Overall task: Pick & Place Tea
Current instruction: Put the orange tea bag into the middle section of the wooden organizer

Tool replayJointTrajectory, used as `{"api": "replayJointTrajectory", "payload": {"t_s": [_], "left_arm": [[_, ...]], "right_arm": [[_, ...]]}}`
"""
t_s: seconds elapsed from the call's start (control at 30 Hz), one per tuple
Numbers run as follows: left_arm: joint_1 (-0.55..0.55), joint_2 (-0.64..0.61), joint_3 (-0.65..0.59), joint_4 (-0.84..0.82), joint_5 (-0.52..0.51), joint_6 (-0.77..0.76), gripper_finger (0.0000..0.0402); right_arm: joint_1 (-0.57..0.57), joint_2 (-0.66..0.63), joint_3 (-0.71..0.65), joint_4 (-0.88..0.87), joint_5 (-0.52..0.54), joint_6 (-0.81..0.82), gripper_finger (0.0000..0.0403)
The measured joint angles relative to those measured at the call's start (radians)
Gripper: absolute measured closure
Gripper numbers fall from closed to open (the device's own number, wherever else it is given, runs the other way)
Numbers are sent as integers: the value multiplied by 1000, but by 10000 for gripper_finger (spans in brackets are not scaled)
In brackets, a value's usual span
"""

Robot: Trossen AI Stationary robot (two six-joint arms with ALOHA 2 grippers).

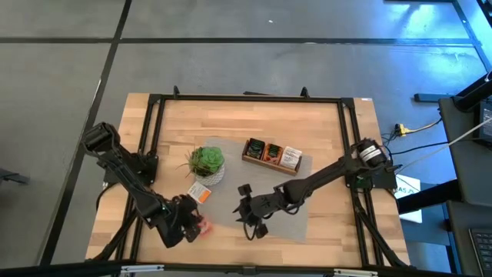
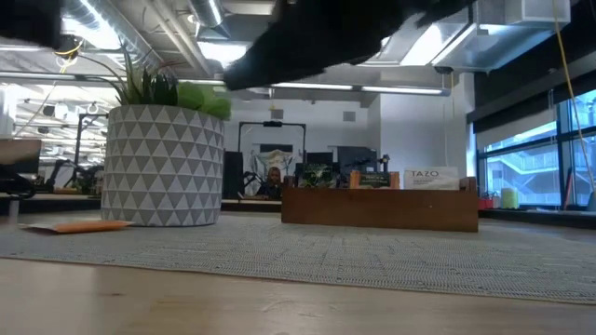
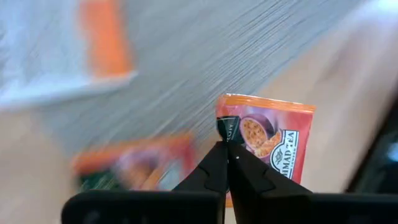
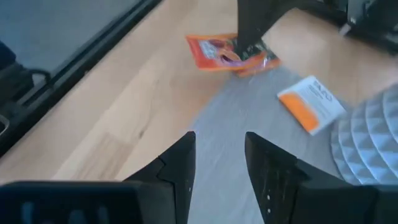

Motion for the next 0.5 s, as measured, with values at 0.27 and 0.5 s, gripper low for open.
{"api": "replayJointTrajectory", "payload": {"t_s": [0.27, 0.5], "left_arm": [[113, 29, 74, 219, -162, 561, 399], [257, 108, 223, 223, -217, 992, 399]], "right_arm": [[-18, -160, -56, -181, 5, 180, 262], [-3, -364, -246, -171, 80, 397, 262]]}}
